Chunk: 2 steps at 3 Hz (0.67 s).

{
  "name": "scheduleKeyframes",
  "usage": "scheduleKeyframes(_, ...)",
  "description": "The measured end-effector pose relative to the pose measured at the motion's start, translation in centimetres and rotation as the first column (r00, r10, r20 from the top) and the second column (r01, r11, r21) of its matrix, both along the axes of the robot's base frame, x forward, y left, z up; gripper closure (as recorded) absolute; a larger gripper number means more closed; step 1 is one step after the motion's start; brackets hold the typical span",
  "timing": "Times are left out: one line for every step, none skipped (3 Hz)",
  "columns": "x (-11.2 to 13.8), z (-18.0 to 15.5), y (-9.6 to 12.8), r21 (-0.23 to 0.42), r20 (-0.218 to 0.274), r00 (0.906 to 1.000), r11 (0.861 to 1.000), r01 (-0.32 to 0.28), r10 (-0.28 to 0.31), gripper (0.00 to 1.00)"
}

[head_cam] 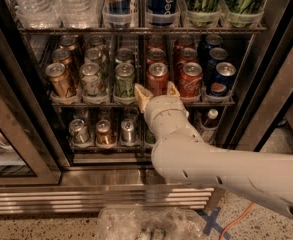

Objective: Pick coke can from middle shelf of fridge

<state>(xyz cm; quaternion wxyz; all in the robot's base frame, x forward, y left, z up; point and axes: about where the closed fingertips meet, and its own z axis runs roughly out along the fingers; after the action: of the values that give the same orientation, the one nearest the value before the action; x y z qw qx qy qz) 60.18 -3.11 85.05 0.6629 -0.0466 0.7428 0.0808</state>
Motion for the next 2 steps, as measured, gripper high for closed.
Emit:
scheduleKeyframes(0.53, 0.13, 0.56, -0.006, 0.018, 0.9998, 1.0, -0.007, 0.007, 0.3)
scheduleKeyframes(1.39, 0.23, 0.74, -0.01, 0.034, 0.9994, 1.0, -0.004, 0.004, 0.3)
